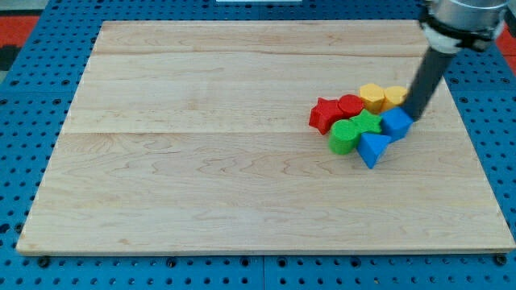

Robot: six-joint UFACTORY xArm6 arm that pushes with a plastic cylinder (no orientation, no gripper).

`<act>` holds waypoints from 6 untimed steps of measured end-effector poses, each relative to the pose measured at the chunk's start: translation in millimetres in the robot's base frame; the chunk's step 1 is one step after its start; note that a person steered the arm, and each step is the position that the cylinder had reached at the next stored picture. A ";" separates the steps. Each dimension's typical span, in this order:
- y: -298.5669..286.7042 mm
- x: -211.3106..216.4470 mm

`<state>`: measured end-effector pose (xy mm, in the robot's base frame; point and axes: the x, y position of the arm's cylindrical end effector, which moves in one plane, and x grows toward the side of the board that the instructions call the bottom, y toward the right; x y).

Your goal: Nudge the red star and green circle a bit down

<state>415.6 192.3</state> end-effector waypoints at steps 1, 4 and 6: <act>-71.8 -17.0; -124.2 16.2; -193.1 37.1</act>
